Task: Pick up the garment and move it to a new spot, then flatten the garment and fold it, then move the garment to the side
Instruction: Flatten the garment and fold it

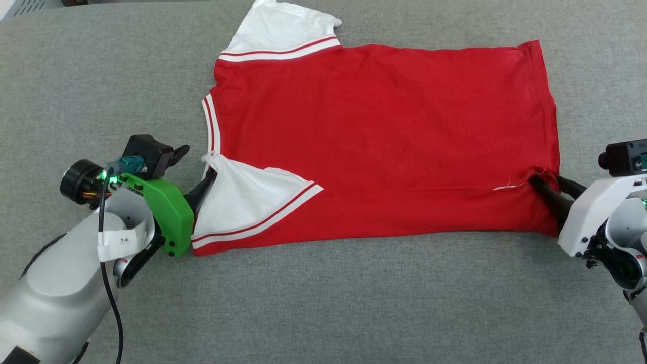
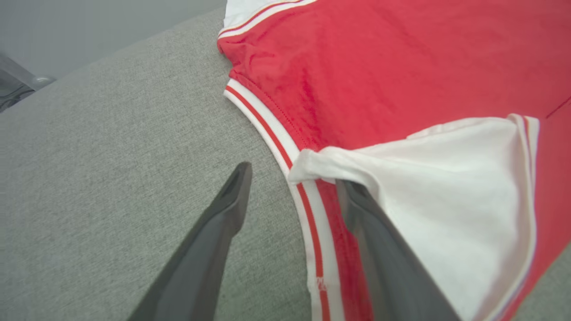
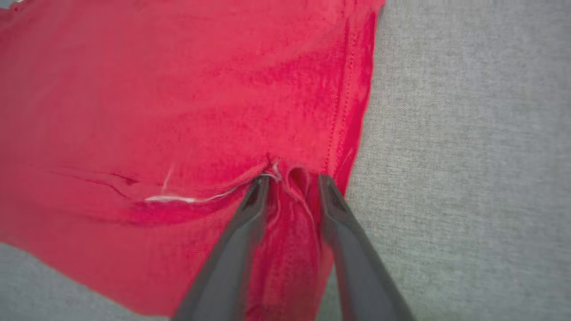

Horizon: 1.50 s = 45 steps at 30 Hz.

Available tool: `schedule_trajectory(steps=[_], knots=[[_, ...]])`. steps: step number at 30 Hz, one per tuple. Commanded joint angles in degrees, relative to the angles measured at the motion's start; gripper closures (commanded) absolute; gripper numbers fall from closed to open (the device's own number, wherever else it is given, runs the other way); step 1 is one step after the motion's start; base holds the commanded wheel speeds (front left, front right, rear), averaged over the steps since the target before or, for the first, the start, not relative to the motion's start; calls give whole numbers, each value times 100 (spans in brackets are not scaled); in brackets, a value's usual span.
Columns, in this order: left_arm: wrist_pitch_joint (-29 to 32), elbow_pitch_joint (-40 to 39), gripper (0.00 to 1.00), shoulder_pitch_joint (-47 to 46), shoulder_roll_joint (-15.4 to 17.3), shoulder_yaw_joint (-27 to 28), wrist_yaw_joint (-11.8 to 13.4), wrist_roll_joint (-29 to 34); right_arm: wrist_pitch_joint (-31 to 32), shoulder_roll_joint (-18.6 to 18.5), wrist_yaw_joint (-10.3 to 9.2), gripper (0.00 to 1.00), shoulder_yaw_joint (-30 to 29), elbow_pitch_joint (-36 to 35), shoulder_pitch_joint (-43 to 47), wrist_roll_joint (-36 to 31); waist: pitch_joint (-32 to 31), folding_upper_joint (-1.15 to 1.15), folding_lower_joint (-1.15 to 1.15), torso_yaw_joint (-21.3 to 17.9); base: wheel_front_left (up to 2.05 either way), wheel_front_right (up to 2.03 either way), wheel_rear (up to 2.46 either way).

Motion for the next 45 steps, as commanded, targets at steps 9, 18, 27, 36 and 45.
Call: schedule_trajectory(steps=[9, 18, 27, 36, 45], knots=[[-791, 689, 0, 71, -305, 300, 133, -361, -555, -26, -5, 0, -134, -114, -79, -220, -461, 69, 0, 68, 0, 0, 0], [-955, 188, 0, 813, -247, 728, 732, -844, -125, 280, -5, 0, -951, -454, 616, -857, -898, 69, 0, 119, 0, 0, 0], [213, -1300, 0, 1948, 85, 621, 1806, -1441, 1439, 1324, -5, 0, -2670, -1412, 1663, -2257, -922, 69, 0, 111, 0, 0, 0], [784, -2251, 0, 2319, 315, 475, 2481, -1514, 2365, 2320, -5, 0, -3397, -2981, 2278, -3033, -576, 69, 0, 63, 0, 0, 0], [615, -2000, 0, 2154, 180, 607, 2601, -1488, 2501, 2533, -5, 0, -3437, -3395, 2353, -3148, -289, 69, 0, -45, 0, 0, 0]])
